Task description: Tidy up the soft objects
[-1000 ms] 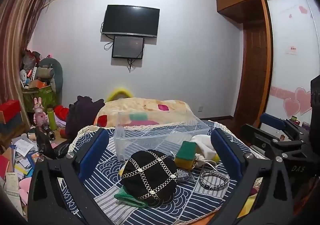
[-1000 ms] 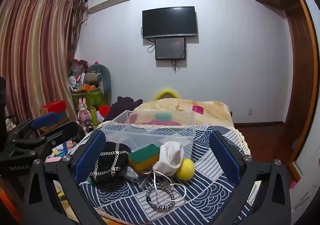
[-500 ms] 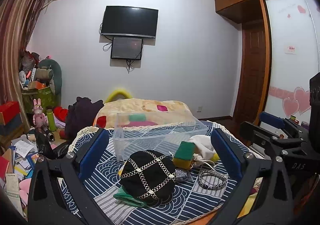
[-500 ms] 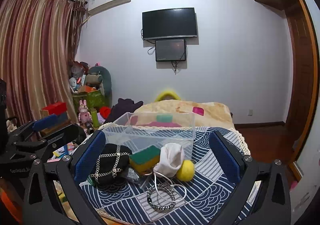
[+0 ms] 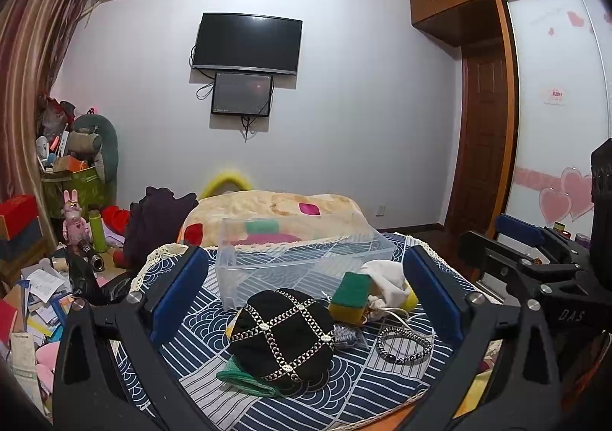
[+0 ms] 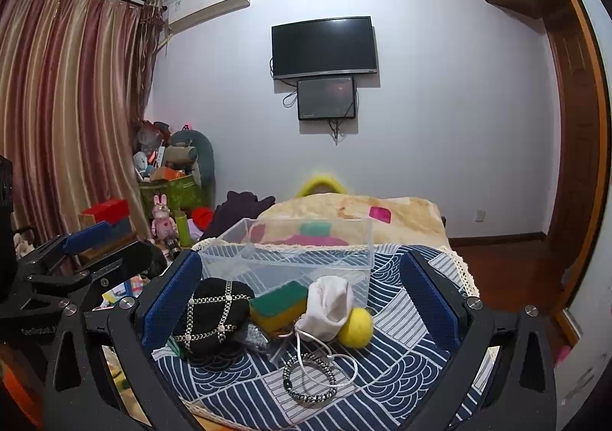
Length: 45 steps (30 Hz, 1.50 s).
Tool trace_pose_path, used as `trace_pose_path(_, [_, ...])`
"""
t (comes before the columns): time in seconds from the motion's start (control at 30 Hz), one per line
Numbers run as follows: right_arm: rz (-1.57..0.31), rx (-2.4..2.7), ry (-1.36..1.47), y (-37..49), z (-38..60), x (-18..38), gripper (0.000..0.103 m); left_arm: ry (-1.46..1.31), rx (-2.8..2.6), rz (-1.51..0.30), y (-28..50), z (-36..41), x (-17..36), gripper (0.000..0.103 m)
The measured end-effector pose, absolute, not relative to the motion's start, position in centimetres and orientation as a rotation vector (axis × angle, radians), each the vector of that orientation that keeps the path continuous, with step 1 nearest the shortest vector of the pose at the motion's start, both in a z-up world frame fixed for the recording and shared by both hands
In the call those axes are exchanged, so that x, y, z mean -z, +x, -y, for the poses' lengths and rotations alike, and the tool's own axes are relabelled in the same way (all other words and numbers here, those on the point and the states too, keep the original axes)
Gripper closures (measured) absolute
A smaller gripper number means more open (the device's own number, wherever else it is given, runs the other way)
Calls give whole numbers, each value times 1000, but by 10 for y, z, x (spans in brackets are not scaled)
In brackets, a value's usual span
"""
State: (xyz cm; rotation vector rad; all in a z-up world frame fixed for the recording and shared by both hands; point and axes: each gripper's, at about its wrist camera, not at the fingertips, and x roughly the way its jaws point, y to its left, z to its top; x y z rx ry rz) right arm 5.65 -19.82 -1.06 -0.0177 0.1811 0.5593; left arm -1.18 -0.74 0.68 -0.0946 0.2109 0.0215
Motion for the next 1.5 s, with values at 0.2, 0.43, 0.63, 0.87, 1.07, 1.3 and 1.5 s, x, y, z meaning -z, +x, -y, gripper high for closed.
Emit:
trace_pose_path(0.2, [-182,-563,-16,56,198,11,0,-88,-24,-209,-11,8,-7,0])
trace_pose_path(0.43, [-180,-563,-14,56,198,10,0,-89,-24,-206,-11,8,-7,0])
trace_pose_path(0.63, [-178,-563,-12,55,198,10,0,-89,-23,-207,-11,9,-7,0])
trace_pose_path(0.87, [-178,-564,-13,55,199,10,0,-89,-23,-205,-12,9,-6,0])
trace_pose_path(1.07, [-176,-565,-11,54,199,10,0,-87,-23,-201,-12,9,-7,0])
trace_pose_path(1.3, [-174,-564,-11,53,199,10,0,-85,-21,-194,-14,12,-8,0])
trace_pose_path(1.5, [-172,-566,-11,53,199,10,0,-89,-11,-202,-14,10,-6,0])
